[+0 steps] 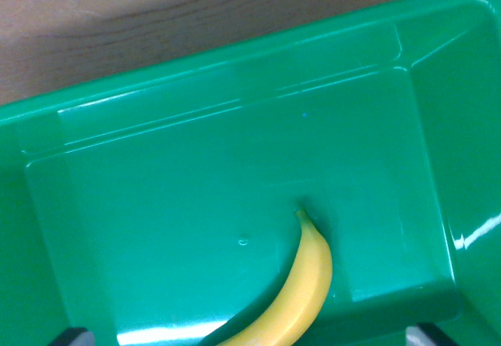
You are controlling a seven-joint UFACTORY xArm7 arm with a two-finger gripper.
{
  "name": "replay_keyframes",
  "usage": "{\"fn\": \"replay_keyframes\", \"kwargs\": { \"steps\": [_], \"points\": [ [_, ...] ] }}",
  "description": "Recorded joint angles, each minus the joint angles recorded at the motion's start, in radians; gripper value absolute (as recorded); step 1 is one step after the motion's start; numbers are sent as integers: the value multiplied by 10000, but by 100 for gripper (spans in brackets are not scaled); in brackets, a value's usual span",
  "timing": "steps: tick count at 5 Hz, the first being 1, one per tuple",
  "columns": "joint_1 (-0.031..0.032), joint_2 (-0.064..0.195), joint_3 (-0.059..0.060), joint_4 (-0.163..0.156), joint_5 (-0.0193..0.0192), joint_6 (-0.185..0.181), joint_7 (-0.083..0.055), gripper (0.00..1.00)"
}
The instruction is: Pick fruit
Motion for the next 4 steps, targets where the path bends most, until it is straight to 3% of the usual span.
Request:
{"fn": "replay_keyframes", "kwargs": {
  "steps": [1, 2, 3, 4],
  "points": [
    [26, 69, 4, -407, -66, -383, 313, 0],
    [26, 69, 4, -407, -66, -383, 313, 0],
    [53, 139, 8, -820, -133, -773, 632, 0],
    [53, 139, 8, -820, -133, -773, 632, 0]
  ]
}}
